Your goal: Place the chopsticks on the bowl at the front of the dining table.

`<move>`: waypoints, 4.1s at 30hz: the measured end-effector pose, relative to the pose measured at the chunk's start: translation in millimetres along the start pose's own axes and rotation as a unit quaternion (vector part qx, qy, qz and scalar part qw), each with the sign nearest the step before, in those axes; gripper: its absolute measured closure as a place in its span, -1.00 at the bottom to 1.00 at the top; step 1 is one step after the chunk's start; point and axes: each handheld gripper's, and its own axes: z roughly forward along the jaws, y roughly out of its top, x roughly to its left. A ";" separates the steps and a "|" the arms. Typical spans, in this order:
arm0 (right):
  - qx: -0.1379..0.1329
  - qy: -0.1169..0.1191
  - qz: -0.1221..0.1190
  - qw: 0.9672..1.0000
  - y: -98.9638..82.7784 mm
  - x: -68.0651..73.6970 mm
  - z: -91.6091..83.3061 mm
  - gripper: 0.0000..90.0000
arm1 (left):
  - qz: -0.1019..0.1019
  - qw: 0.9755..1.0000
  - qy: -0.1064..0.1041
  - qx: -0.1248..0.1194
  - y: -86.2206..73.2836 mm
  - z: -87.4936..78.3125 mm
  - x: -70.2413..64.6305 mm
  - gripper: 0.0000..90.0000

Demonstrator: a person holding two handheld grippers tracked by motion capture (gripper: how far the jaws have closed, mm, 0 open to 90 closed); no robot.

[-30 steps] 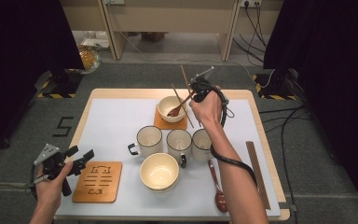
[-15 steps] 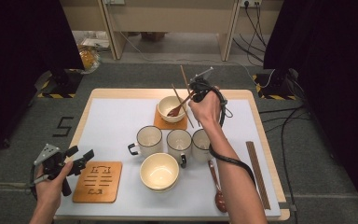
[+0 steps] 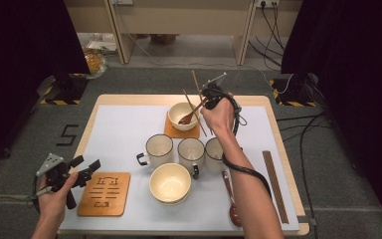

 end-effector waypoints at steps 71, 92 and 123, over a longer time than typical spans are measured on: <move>0.046 0.000 -0.008 0.999 5.8 0.5 43.3 0.90 | -0.004 1.000 0.006 -0.002 0.2 -1.5 2.9 -0.57; 0.055 0.000 -0.009 0.998 6.2 0.1 49.6 0.90 | -0.005 1.000 0.006 -0.003 0.5 -2.1 3.6 -0.57; 0.081 0.002 -0.015 0.997 5.5 -1.5 60.0 0.90 | -0.006 1.000 0.007 -0.003 0.3 -2.0 4.0 -0.57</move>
